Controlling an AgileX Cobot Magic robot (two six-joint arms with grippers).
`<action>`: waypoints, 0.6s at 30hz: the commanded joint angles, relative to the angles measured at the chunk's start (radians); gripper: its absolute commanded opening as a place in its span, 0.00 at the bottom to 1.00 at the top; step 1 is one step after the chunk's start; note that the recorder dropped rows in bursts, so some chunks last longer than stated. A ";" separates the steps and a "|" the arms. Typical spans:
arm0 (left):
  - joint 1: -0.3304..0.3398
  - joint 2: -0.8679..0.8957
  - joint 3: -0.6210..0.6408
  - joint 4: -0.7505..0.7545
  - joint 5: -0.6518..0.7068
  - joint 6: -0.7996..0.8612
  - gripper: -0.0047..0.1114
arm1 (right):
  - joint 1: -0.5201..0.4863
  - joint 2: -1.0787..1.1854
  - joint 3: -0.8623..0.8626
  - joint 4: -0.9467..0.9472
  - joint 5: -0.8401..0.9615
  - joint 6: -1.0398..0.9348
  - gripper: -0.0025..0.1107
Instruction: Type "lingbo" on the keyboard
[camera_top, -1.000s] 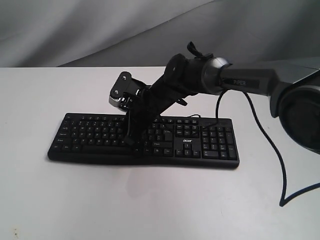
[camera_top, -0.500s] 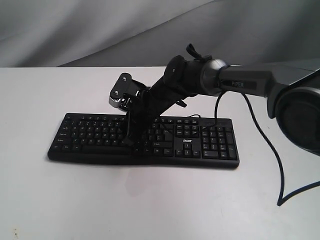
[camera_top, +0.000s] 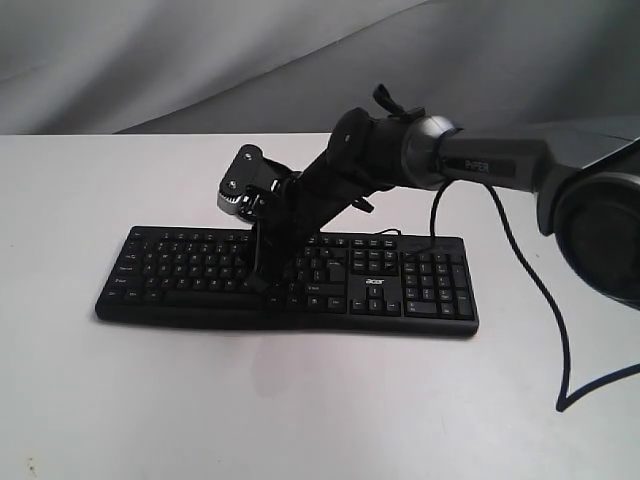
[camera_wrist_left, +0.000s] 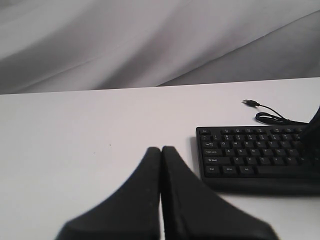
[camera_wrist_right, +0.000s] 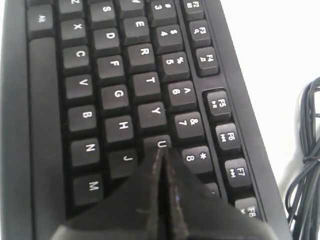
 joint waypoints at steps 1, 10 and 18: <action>0.001 -0.004 0.005 -0.004 -0.007 -0.002 0.04 | 0.028 -0.035 -0.007 0.004 0.030 0.005 0.02; 0.001 -0.004 0.005 -0.004 -0.007 -0.002 0.04 | 0.072 -0.035 -0.007 -0.006 0.042 0.009 0.02; 0.001 -0.004 0.005 -0.004 -0.007 -0.002 0.04 | 0.077 -0.013 -0.007 -0.044 0.038 0.032 0.02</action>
